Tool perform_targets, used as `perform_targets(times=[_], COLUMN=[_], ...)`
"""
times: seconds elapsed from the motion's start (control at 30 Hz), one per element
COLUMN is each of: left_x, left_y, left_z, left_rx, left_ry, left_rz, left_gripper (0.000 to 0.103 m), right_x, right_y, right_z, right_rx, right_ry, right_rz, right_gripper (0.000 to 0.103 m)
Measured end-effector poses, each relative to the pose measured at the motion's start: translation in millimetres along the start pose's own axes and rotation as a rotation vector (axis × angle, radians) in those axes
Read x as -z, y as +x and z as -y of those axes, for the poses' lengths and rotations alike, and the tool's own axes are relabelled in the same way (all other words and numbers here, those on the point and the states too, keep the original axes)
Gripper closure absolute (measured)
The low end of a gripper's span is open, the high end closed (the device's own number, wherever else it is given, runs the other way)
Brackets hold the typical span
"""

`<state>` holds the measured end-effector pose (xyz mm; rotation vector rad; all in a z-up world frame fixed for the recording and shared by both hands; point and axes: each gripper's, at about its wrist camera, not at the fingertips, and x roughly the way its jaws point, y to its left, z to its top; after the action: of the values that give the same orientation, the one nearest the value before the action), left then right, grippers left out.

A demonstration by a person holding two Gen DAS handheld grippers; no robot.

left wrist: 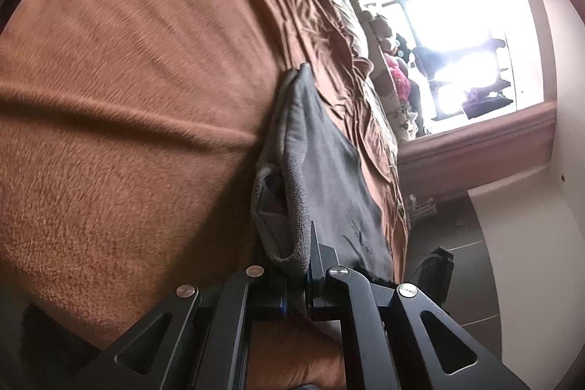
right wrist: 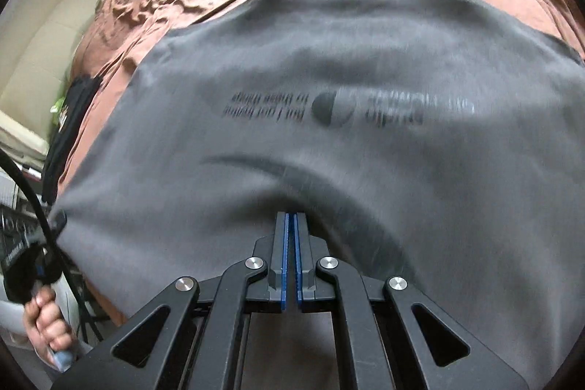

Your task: Fold small clothes

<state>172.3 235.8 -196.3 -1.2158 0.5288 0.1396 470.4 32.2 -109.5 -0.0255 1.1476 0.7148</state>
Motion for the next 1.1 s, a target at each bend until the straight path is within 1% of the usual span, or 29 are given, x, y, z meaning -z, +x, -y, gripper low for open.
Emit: perform_targets(times=[0.3,0.37,0.57,0.73,0.83,1.0,1.1], left_x=[7.1,8.4,12.0,11.2,15.1,17.1,15.0], left_y=[-0.9,-1.4,-2.7,-2.2,-1.5,-0.8,-0.4], left_z=[-15.4,-15.8,-16.9,-18.0,-21.2,-25.6,-24.2], left_rx=[-0.037,-0.049,-0.067,-0.073,-0.089,-0.079,-0.078], left_ry=[-0.110,-0.120,-0.134,-0.141,-0.142,-0.163,-0.154], left_rz=[0.024,0.033,0.046,0.050,0.055,0.056,0.051], left_gripper=[0.097,0.097,0.097,0.097,0.097,0.097,0.097], right_x=[-30.8,-38.5,-62.7,-80.1,-92.7,-112.7,-120.1], right_y=[8.1,10.8,21.1,30.6,39.0,43.4,49.7], right_z=[11.1,12.4,17.9,21.6,21.4,22.6,29.7], right_rx=[0.018,0.038,0.044,0.063,0.073,0.087,0.075], right_ry=[0.047,0.049,0.072,0.072,0.064,0.075,0.118], right_rz=[0.040,0.046,0.053,0.056,0.052,0.067,0.067], right_gripper=[0.103,0.103,0.103,0.103,0.103,0.103,0.103])
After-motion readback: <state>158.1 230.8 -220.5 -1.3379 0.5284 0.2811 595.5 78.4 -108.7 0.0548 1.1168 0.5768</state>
